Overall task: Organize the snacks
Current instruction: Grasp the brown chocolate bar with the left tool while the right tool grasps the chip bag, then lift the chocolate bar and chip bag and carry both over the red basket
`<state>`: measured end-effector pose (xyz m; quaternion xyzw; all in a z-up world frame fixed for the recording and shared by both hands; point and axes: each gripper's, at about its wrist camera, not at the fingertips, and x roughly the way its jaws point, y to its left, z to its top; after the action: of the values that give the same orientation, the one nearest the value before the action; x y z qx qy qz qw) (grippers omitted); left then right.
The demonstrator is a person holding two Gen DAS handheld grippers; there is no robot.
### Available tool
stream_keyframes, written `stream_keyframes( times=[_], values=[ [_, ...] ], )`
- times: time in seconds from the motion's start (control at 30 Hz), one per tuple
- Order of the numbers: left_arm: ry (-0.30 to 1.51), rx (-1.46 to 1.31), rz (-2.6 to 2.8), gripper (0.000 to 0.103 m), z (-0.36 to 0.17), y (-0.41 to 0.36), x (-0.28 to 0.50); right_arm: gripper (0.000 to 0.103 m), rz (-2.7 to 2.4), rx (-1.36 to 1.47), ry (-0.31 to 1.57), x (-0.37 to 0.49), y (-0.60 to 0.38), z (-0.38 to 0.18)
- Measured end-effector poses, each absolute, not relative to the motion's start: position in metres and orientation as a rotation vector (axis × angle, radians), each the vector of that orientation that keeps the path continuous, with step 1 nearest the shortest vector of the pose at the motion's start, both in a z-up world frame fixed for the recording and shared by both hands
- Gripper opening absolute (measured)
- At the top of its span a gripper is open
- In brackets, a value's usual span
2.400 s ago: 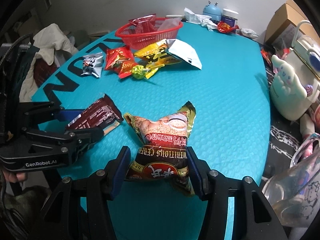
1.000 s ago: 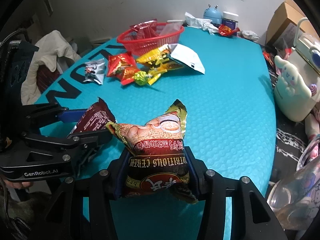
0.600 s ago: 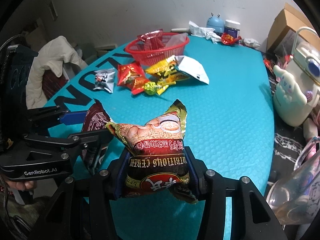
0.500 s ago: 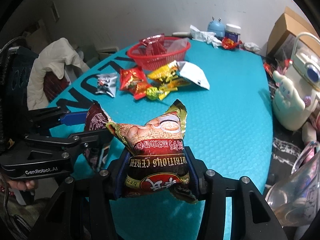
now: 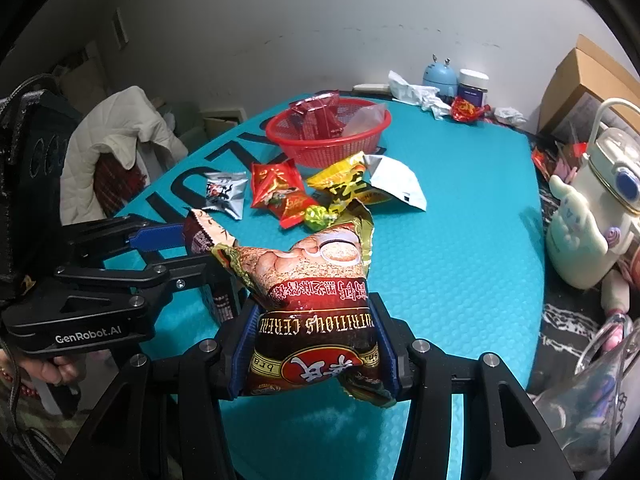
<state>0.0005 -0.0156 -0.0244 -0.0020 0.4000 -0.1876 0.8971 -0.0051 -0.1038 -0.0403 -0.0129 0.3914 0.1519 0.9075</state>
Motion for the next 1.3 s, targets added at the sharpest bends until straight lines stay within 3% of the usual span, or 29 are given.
stream_keyframes(
  times=[0.63, 1.3],
  values=[
    [0.666, -0.008, -0.398, 0.047, 0.030, -0.005, 0.023, 0.050, 0.317, -0.059, 0.694, 0.015, -0.099, 0.005],
    [0.481, 0.018, -0.344, 0.047, 0.090, 0.022, 0.102, 0.050, 0.318, -0.105, 0.555, 0.094, -0.082, 0.060]
  ],
)
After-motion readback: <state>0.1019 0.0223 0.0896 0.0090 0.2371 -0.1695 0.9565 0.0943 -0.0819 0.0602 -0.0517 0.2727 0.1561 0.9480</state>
